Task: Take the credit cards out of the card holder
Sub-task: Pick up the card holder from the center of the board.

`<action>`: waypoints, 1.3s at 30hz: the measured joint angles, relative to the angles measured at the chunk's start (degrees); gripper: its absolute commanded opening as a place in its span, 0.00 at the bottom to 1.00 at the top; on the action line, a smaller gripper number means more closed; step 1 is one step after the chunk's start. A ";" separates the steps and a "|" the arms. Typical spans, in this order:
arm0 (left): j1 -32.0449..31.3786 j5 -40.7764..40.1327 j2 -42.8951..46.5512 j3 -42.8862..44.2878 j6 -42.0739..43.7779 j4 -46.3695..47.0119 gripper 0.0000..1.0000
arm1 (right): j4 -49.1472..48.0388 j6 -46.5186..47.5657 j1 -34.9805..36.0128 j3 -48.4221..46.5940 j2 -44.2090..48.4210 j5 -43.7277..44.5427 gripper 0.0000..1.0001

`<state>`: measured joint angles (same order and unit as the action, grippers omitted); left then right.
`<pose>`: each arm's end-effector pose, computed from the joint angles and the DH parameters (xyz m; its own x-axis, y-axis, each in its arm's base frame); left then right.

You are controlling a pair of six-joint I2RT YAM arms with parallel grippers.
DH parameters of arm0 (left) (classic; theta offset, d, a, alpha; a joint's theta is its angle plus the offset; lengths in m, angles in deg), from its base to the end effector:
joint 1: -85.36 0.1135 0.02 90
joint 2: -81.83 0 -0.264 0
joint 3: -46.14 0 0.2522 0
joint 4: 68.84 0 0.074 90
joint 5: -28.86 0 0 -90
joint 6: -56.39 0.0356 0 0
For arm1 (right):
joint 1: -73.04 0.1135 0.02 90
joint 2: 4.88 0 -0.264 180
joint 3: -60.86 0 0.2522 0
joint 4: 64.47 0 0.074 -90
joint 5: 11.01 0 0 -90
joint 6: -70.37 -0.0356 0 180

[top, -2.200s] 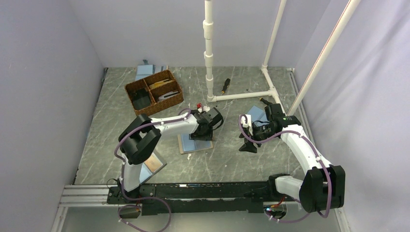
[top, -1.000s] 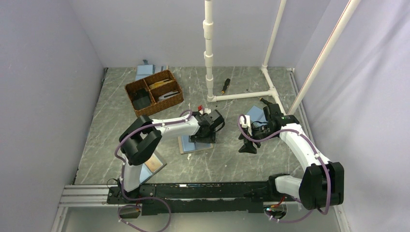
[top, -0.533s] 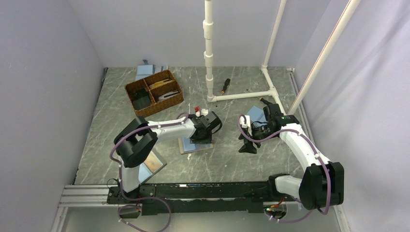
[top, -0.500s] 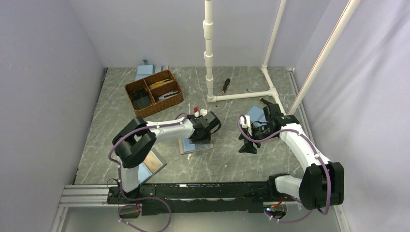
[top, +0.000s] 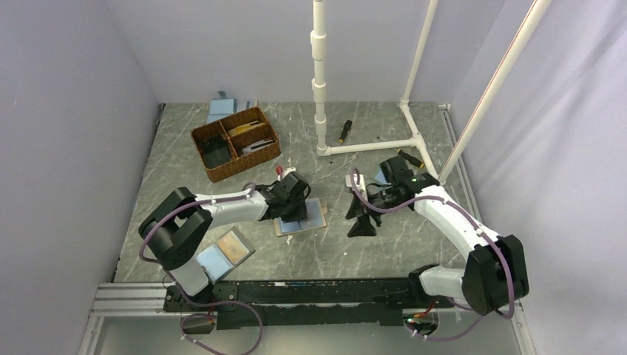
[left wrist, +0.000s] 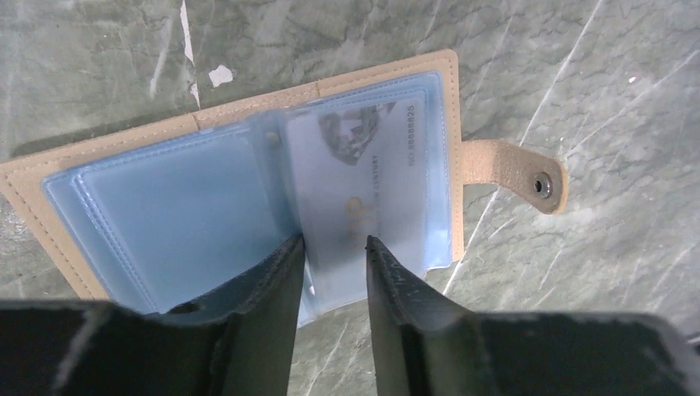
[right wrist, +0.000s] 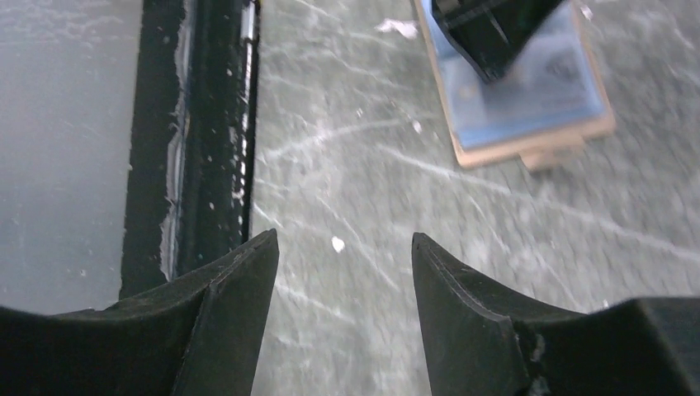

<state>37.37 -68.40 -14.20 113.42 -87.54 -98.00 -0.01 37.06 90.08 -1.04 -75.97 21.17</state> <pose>0.2221 -0.2399 0.1621 -0.8933 -0.2063 -0.3993 -0.0508 0.9291 -0.3664 0.1915 0.0902 0.2338 -0.1830 -0.5216 -0.8333 -0.9775 0.0063 0.2108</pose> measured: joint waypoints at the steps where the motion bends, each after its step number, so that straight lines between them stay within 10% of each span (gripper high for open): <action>1: 0.33 0.59 0.46 -0.90 0.00 1.07 0.34 | -1.86 -2.69 1.92 0.00 -0.11 0.20 0.59; 8: 1.09 3.85 3.48 -6.71 -0.85 7.21 0.25 | -20.37 -27.71 11.52 -1.20 -6.80 2.49 0.31; 23: 1.44 5.09 6.40 -13.35 -2.73 14.99 0.03 | -35.95 -61.40 11.67 -4.37 -23.69 11.37 0.39; 39: 1.53 7.02 5.18 -15.17 -4.24 21.59 0.07 | -37.51 -67.87 11.67 -4.44 -29.73 18.97 0.46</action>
<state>38.90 -61.39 -9.02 98.25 -91.78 -76.41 -37.52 -30.81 101.75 -5.48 -105.69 40.14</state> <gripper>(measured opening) 0.029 0.468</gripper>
